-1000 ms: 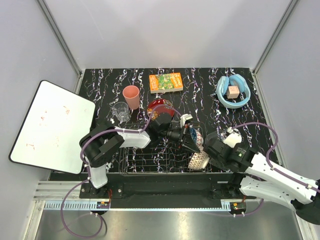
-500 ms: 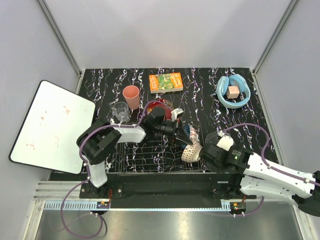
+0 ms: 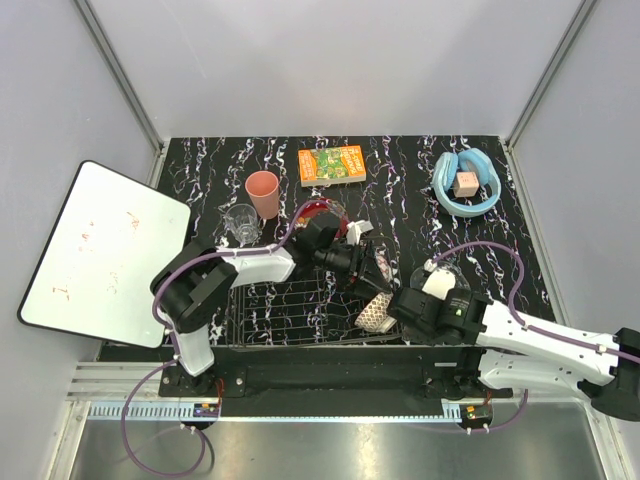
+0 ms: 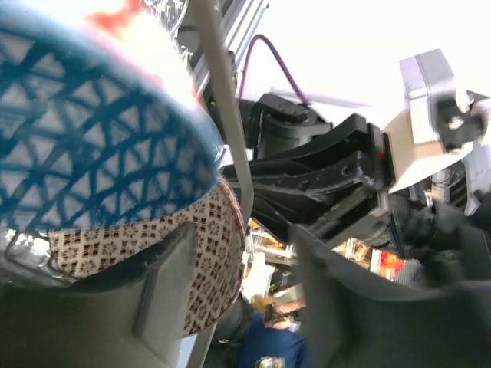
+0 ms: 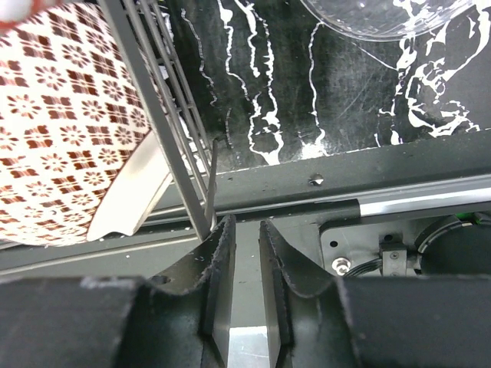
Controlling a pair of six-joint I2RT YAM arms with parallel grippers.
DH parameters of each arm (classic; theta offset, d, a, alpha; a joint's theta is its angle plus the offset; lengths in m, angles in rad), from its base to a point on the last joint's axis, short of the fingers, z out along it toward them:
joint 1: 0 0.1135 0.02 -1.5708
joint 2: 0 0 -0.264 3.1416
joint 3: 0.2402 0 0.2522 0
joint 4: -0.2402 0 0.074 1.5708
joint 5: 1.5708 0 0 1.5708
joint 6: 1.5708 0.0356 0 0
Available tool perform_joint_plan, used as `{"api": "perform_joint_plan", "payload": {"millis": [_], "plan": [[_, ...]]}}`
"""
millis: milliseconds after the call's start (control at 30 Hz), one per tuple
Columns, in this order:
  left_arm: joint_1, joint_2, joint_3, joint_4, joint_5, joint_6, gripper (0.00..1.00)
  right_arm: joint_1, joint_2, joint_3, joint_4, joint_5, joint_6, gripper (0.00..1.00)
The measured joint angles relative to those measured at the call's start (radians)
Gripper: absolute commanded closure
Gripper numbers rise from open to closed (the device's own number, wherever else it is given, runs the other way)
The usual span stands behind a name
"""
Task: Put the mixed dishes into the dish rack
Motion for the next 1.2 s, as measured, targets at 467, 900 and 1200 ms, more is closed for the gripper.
{"api": "perform_joint_plan", "payload": {"millis": [467,900,1200], "plan": [[0.111,-0.116,0.299,-0.522,0.080,0.443,0.01,0.002,-0.001,0.090,-0.043,0.053,-0.028,0.68],[0.385,-0.200,0.497,-1.503,-0.122,1.311,0.01,0.005,-0.043,0.100,-0.032,0.103,-0.029,0.70],[0.407,-0.188,0.392,-1.596,-0.420,1.379,0.01,0.005,-0.077,0.072,-0.014,0.106,-0.010,0.71]]}}
